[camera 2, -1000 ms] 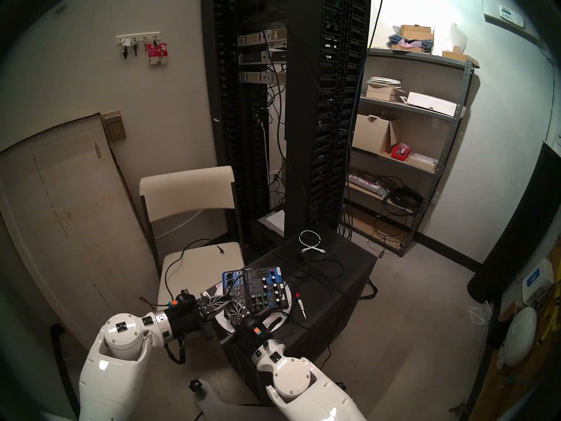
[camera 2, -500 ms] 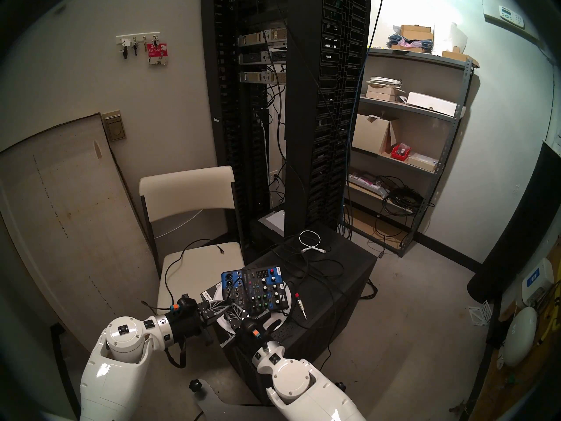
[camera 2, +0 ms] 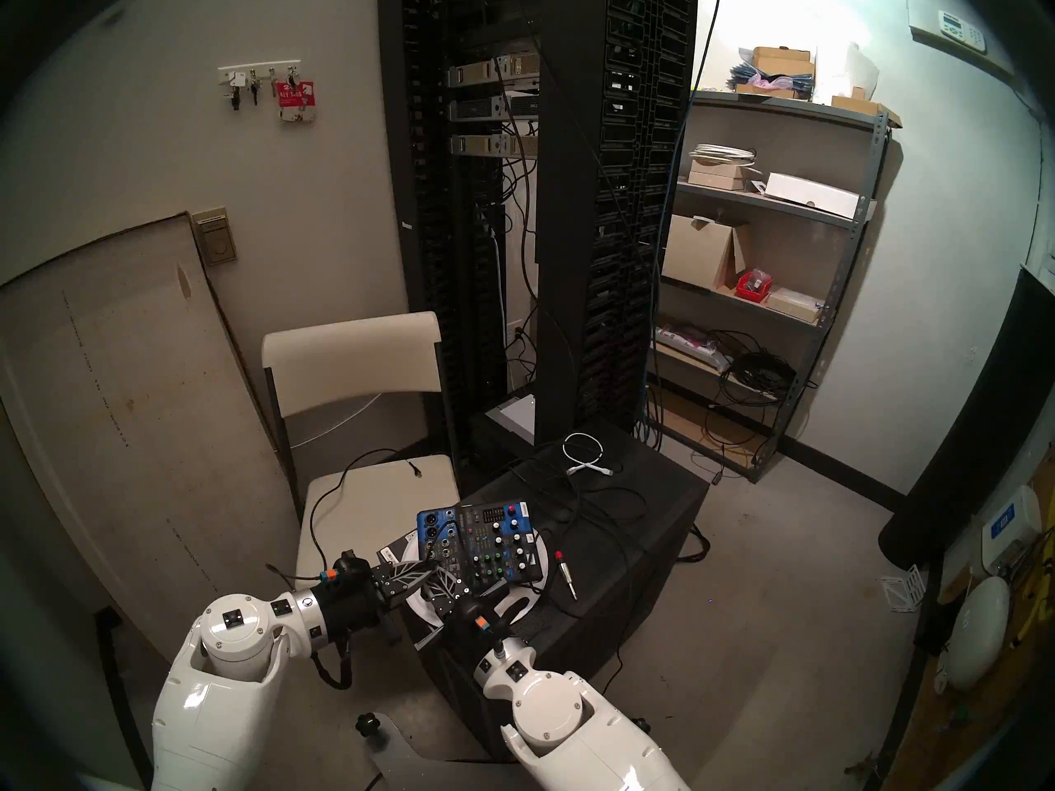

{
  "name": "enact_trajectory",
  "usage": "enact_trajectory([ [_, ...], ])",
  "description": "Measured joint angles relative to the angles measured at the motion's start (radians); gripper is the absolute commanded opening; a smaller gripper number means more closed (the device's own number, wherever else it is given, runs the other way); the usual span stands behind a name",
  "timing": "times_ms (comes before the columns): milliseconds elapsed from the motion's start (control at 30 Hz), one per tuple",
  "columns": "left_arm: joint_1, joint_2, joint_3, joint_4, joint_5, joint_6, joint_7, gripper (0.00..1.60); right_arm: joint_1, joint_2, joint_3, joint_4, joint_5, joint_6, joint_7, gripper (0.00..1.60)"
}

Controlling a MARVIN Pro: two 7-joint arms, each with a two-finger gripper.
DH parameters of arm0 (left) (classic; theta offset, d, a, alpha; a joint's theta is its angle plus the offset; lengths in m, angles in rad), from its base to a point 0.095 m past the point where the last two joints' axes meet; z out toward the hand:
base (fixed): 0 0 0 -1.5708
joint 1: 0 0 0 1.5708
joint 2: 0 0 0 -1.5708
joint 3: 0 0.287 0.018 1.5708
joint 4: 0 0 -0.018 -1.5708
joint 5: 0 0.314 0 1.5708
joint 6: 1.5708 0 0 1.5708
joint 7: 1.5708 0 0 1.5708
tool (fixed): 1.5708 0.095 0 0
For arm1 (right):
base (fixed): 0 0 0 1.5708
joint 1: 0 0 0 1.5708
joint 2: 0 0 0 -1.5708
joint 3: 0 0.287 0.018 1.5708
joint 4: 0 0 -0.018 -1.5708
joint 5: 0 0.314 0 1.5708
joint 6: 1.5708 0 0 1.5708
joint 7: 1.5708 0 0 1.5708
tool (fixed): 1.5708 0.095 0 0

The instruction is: Insert aux cable

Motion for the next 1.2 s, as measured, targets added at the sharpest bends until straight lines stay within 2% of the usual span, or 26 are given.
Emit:
enact_trajectory([
  [33,0.000,-0.002,-0.001,0.002,-0.005,0.000,0.001,0.52,0.000,0.000,0.000,0.000,0.000,0.000,0.000,0.00],
  [133,0.000,-0.008,-0.004,0.009,-0.022,0.002,0.002,0.53,0.001,0.000,0.001,0.000,0.001,0.000,0.000,0.00],
  [200,0.000,-0.013,-0.007,0.013,-0.032,0.004,0.002,0.68,0.002,0.000,0.001,0.000,0.002,0.000,0.001,0.00],
  [367,0.000,-0.022,-0.015,0.017,-0.050,0.008,0.006,0.72,0.003,0.001,0.004,-0.002,0.005,0.000,0.001,0.00],
  [400,0.001,-0.025,-0.018,0.017,-0.054,0.009,0.008,0.87,0.003,0.001,0.004,-0.002,0.006,-0.001,0.001,0.00],
  [433,0.001,-0.026,-0.019,0.016,-0.056,0.010,0.009,0.89,0.004,0.001,0.004,-0.003,0.007,-0.001,0.001,0.00],
  [467,0.001,-0.027,-0.019,0.015,-0.057,0.011,0.010,0.82,0.004,0.001,0.005,-0.003,0.007,-0.001,0.001,0.00],
  [533,0.000,-0.029,-0.023,0.013,-0.059,0.014,0.013,0.87,0.004,0.001,0.007,-0.004,0.009,-0.003,0.001,0.00],
  [567,0.000,-0.030,-0.024,0.013,-0.059,0.015,0.014,0.93,0.004,0.002,0.007,-0.004,0.009,-0.003,0.001,0.00],
  [600,-0.001,-0.031,-0.026,0.012,-0.060,0.016,0.015,1.20,0.004,0.002,0.007,-0.005,0.010,-0.003,0.001,0.00],
  [633,-0.002,-0.031,-0.027,0.011,-0.061,0.016,0.016,1.19,0.004,0.002,0.008,-0.005,0.010,-0.003,0.001,0.00],
  [700,-0.004,-0.035,-0.033,0.007,-0.069,0.016,0.018,1.27,0.004,0.003,0.009,-0.008,0.012,-0.003,0.001,0.00],
  [733,-0.005,-0.036,-0.035,0.006,-0.071,0.015,0.018,1.43,0.004,0.004,0.010,-0.009,0.012,-0.003,0.001,0.00],
  [767,-0.006,-0.037,-0.037,0.005,-0.073,0.015,0.019,1.51,0.004,0.004,0.010,-0.009,0.012,-0.003,0.001,0.00],
  [900,-0.009,-0.040,-0.048,0.000,-0.088,0.012,0.015,1.60,0.004,0.006,0.011,-0.011,0.012,-0.003,0.001,0.00],
  [1200,-0.009,-0.051,-0.107,-0.030,-0.149,0.025,-0.005,1.60,0.006,0.007,0.012,-0.011,0.015,-0.002,0.007,0.00],
])
